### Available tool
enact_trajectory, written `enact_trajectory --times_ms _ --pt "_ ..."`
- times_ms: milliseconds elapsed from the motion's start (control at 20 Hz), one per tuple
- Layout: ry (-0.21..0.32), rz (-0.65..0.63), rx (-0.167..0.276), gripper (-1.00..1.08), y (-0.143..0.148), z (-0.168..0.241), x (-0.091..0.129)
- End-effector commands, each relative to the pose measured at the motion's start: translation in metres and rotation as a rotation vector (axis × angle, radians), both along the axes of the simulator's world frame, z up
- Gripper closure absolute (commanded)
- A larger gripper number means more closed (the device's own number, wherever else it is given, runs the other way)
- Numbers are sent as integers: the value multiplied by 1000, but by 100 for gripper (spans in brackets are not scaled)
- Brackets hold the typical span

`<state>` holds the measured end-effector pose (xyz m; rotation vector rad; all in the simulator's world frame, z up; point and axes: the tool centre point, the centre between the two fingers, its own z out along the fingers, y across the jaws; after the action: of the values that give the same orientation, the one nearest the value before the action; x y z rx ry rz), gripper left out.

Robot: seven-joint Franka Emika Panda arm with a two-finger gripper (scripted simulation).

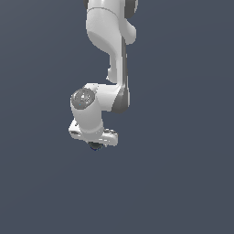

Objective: Pick up the object and move it to a goal position.

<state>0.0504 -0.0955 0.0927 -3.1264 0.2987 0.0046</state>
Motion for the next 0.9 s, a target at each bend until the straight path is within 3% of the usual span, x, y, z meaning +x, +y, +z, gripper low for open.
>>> enact_trajectory --times_ms 0,850 --pt "-2 -1 0 108 -12 24 -10" --pt "-3 -1 0 108 -90 168 -72"
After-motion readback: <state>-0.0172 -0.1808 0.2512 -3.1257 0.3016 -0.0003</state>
